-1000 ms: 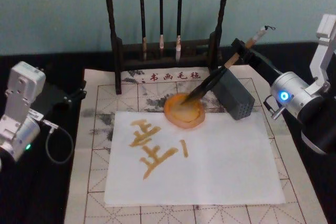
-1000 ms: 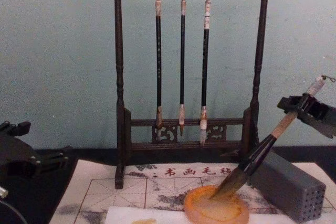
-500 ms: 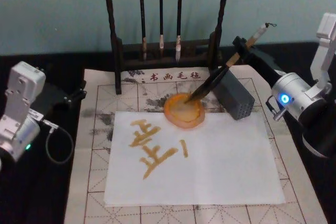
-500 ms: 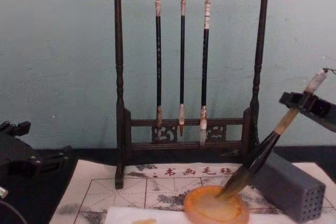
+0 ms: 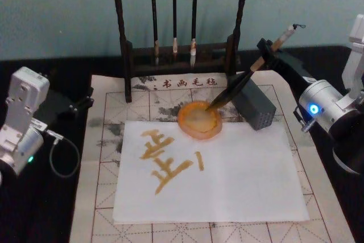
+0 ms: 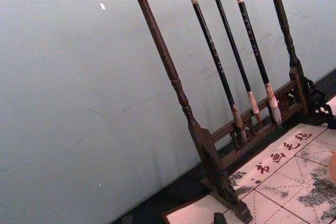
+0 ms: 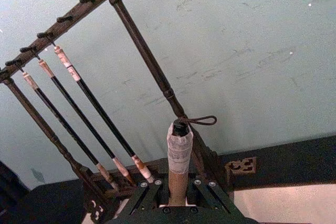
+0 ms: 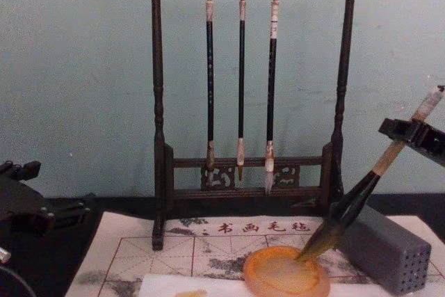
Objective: Pick up the brush from the inkstone, write on the paper, then place the brush back to its original position.
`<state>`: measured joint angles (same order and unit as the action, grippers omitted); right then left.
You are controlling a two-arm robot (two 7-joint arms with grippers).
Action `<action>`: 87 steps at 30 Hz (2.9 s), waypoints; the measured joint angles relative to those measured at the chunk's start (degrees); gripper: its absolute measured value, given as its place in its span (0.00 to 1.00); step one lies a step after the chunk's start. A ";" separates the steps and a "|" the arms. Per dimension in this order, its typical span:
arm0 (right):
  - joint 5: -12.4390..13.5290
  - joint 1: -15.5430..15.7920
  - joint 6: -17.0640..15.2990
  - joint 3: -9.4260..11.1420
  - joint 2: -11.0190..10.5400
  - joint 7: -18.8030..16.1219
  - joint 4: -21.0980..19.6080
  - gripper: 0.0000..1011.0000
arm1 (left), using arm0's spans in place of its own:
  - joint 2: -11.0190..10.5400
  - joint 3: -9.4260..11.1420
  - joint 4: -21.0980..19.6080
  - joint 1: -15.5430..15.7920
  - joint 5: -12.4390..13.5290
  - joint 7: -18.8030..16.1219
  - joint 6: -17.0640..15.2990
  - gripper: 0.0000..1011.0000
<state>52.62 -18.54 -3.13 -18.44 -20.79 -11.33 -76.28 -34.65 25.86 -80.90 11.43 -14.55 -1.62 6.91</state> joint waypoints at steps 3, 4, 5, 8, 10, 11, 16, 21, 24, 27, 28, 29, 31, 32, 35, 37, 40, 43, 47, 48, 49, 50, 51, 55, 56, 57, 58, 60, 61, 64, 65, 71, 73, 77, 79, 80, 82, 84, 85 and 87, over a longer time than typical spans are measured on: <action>-0.30 0.26 0.04 0.33 0.00 -0.10 -0.37 0.19 | 0.00 0.00 0.00 0.00 0.00 0.00 0.00 0.99; -0.55 0.48 0.11 0.57 0.01 -0.20 -0.65 0.19 | 0.00 0.00 0.00 0.00 0.00 0.00 0.00 0.99; -0.55 0.48 0.11 0.57 0.01 -0.20 -0.65 0.19 | 0.00 0.00 0.00 0.00 0.00 0.00 0.00 0.99; -1.14 1.05 0.18 1.10 -0.03 -0.49 -1.45 0.19 | 0.00 0.00 0.00 0.00 0.00 0.00 0.00 0.99; -1.43 1.28 0.18 1.27 -0.06 -0.56 -1.79 0.19 | 0.00 0.00 0.00 0.00 0.00 0.00 0.00 0.99; -1.71 1.50 0.18 1.45 -0.11 -0.67 -2.12 0.19 | 0.00 0.00 0.00 0.00 0.00 0.00 0.00 0.99; -2.47 2.17 0.18 1.98 -0.30 -1.30 -3.12 0.19 | 0.00 0.00 0.00 0.00 0.00 0.00 0.00 0.99; -2.99 2.88 0.14 2.56 -0.61 -2.16 -4.37 0.19 | 0.00 0.00 0.00 0.00 0.00 0.00 0.00 0.99; -3.06 3.55 -0.14 2.98 -1.02 -3.03 -5.65 0.19 | 0.00 0.00 0.00 0.00 0.00 0.00 0.00 0.99; -3.01 4.17 -0.41 3.17 -1.49 -3.90 -6.86 0.19 | 0.00 0.00 0.00 0.00 0.00 0.00 0.00 0.99; -3.00 4.34 -0.47 3.21 -1.63 -4.18 -7.17 0.19 | 0.00 0.00 0.00 0.00 0.00 0.00 0.00 0.99; -2.98 4.47 -0.53 3.23 -1.77 -4.42 -7.45 0.19 | 0.00 0.00 0.00 0.00 0.00 0.00 0.00 0.99; -2.84 4.91 -0.65 3.26 -2.24 -5.16 -8.24 0.19 | 0.00 0.00 0.00 0.00 0.00 0.00 0.00 0.99; -2.80 5.03 -0.69 3.26 -2.40 -5.44 -8.49 0.19 | 0.00 0.00 0.00 0.00 0.00 0.00 0.00 0.99; -2.59 5.60 -0.92 3.08 -3.11 -6.45 -9.52 0.19 | 0.00 0.00 0.00 0.00 0.00 0.00 0.00 0.99; -2.44 6.07 -1.08 2.78 -3.68 -7.25 -10.20 0.19 | 0.00 0.00 0.00 0.00 0.00 0.00 0.00 0.99; -2.28 6.71 -1.15 2.33 -4.47 -8.23 -11.18 0.19 | 0.00 0.00 0.00 0.00 0.00 0.00 0.00 0.99; -2.21 7.33 -1.10 1.81 -5.22 -9.25 -12.02 0.19 | 0.00 0.00 0.00 0.00 0.00 0.00 0.00 0.99; -2.52 7.98 -0.54 1.13 -6.05 -10.50 -12.71 0.19 | 0.00 0.00 0.00 0.00 0.00 0.00 0.00 0.99; -2.79 8.24 -0.18 0.77 -6.46 -11.14 -12.96 0.19 | 0.00 0.00 0.00 0.00 0.00 0.00 0.00 0.99; -3.12 8.45 0.23 0.41 -6.79 -11.72 -13.10 0.19 | 0.00 0.00 0.00 0.00 0.00 0.00 0.00 0.99; -3.12 8.45 0.23 0.41 -6.79 -11.72 -13.10 0.19 | 0.00 0.00 0.00 0.00 0.00 0.00 0.00 0.99; -3.52 8.64 0.63 0.09 -7.07 -12.23 -13.22 0.19 | 0.00 0.00 0.00 0.00 0.00 0.00 0.00 0.99; -4.68 9.25 1.56 -0.69 -7.81 -13.42 -13.64 0.19 | 0.00 0.00 0.00 0.00 0.00 0.00 0.00 0.99; -5.15 9.47 1.99 -0.93 -8.03 -13.76 -13.77 0.19 | 0.00 0.00 0.00 0.00 0.00 0.00 0.00 0.99; -5.43 9.58 2.24 -1.05 -8.12 -13.95 -13.82 0.19 | 0.00 0.00 0.00 0.00 0.00 0.00 0.00 0.99; -6.07 9.74 2.78 -1.28 -8.27 -14.28 -13.88 0.19 | 0.00 0.00 0.00 0.00 0.00 0.00 0.00 0.99; -6.78 9.90 3.35 -1.54 -8.41 -14.60 -13.92 0.19 | 0.00 0.00 0.00 0.00 0.00 0.00 0.00 0.99; -7.19 9.96 3.65 -1.66 -8.46 -14.77 -13.92 0.19 | 0.00 0.00 0.00 0.00 0.00 0.00 0.00 0.99; -8.79 10.14 4.69 -2.19 -8.50 -15.34 -13.90 0.19 | 0.00 0.00 0.00 0.00 0.00 0.00 0.00 0.99; -9.17 10.16 4.91 -2.29 -8.49 -15.46 -13.86 0.19 | 0.00 0.00 0.00 0.00 0.00 0.00 0.00 0.99; -11.19 10.30 5.92 -2.67 -8.08 -16.06 -13.50 0.19 | 0.00 0.00 0.00 0.00 0.00 0.00 0.00 0.99; -11.68 10.30 6.10 -2.68 -7.80 -16.10 -13.38 0.19 | 0.00 0.00 0.00 0.00 0.00 0.00 0.00 0.99; -12.58 10.30 6.32 -2.66 -7.26 -16.17 -13.18 0.19 | 0.00 0.00 0.00 0.00 0.00 0.00 0.00 0.99; -12.78 10.30 6.32 -2.63 -7.13 -16.22 -13.15 0.19 | 0.00 0.00 0.00 0.00 0.00 0.00 0.00 0.99; -12.87 10.29 6.32 -2.60 -7.04 -16.24 -13.13 0.19 | 0.00 0.00 0.00 0.00 0.00 0.00 0.00 0.99; -13.08 10.29 6.32 -2.53 -6.87 -16.30 -13.09 0.19 | 0.00 0.00 0.00 0.00 0.00 0.00 0.00 0.99; -13.29 10.30 6.32 -2.48 -6.70 -16.39 -13.06 0.19 | 0.00 0.00 0.00 0.00 0.00 0.00 0.00 0.99; -13.35 10.29 6.32 -2.46 -6.66 -16.42 -13.05 0.19 | 0.00 0.00 0.00 0.00 0.00 0.00 0.00 0.99; -13.49 10.30 6.32 -2.42 -6.58 -16.46 -13.04 0.19 | 0.00 0.00 0.00 0.00 0.00 0.00 0.00 0.99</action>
<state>39.14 -8.24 3.19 -20.86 -27.37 -27.79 -89.32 -34.65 25.86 -80.90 11.43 -14.55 -1.62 6.91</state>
